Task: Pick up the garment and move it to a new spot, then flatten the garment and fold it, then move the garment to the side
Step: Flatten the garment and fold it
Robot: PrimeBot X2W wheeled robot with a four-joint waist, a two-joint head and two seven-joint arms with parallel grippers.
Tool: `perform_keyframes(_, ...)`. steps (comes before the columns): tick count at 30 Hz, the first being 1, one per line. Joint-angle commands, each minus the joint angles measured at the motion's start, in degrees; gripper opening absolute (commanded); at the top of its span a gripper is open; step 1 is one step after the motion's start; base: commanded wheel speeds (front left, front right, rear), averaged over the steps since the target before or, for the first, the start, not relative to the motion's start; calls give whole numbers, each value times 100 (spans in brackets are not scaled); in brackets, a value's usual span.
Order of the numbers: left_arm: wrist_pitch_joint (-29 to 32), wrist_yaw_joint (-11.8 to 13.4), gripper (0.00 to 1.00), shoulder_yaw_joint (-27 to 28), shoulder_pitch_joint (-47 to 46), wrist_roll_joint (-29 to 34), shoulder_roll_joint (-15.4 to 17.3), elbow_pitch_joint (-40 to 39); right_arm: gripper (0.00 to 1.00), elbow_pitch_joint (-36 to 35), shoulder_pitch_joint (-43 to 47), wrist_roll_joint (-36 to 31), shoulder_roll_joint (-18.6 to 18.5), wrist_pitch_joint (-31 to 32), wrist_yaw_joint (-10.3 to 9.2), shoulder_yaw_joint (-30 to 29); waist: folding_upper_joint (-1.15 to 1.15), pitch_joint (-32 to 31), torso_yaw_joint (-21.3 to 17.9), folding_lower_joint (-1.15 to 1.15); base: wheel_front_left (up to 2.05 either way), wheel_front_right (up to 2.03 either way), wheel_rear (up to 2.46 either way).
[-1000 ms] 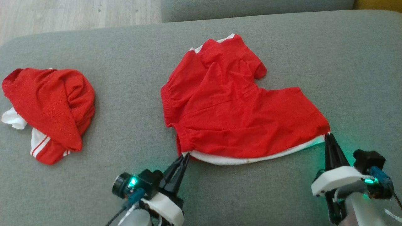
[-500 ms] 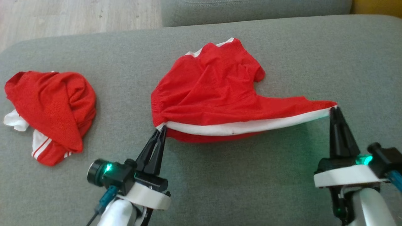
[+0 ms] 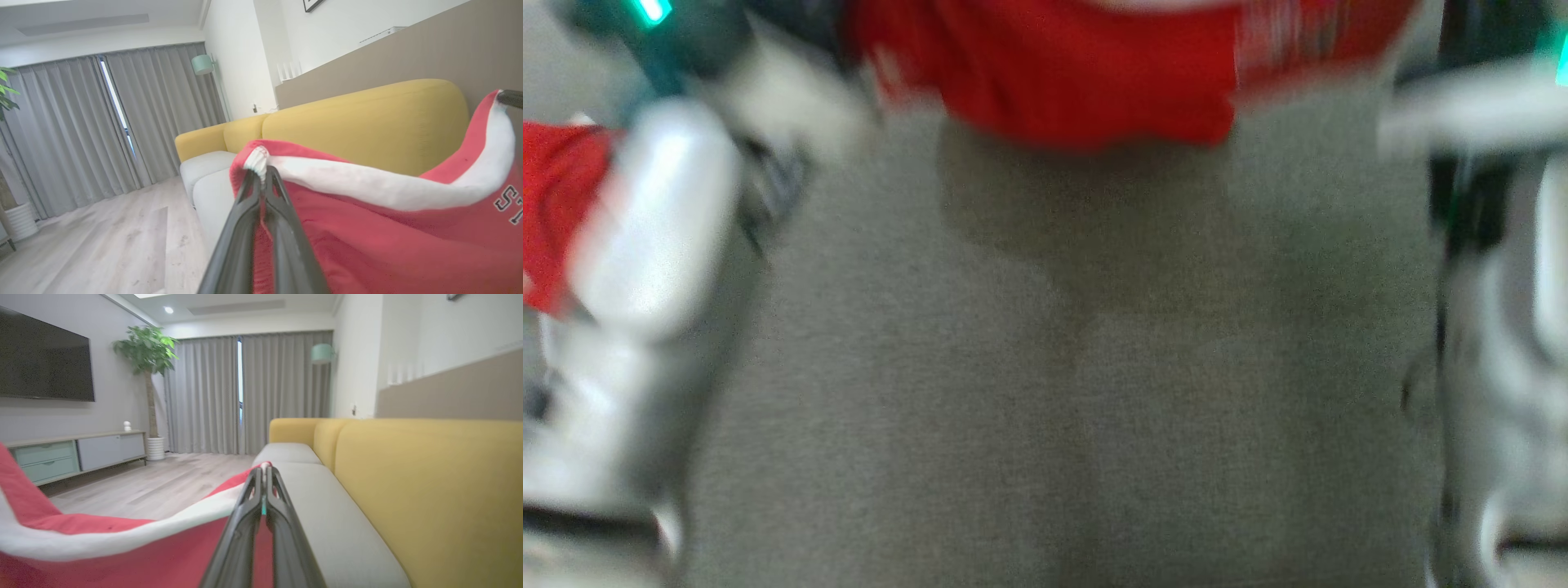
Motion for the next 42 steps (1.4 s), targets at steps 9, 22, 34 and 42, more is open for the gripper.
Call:
perform_keyframes(9,137,-32,0,-256,-3543,-663,1046,1699,0,2246,-3842,-88,0,-181,-4,214,0,1274,-717,-2,0,0,0)
perform_keyframes(22,-966,-33,0,-390,-4642,-712,709,3257,0,3717,-4763,-809,16,-1085,-4,-373,0,1574,-643,-2,0,0,0)
perform_keyframes(34,-971,-34,0,-1046,-2175,-1383,495,2925,0,5069,-3218,-711,-355,-1088,-4,596,0,1049,-189,-2,0,0,0)
perform_keyframes(42,-971,-34,0,-2041,-655,-2096,747,2562,0,5693,-2199,203,-827,-1074,-4,1880,0,222,4,-2,0,0,0)
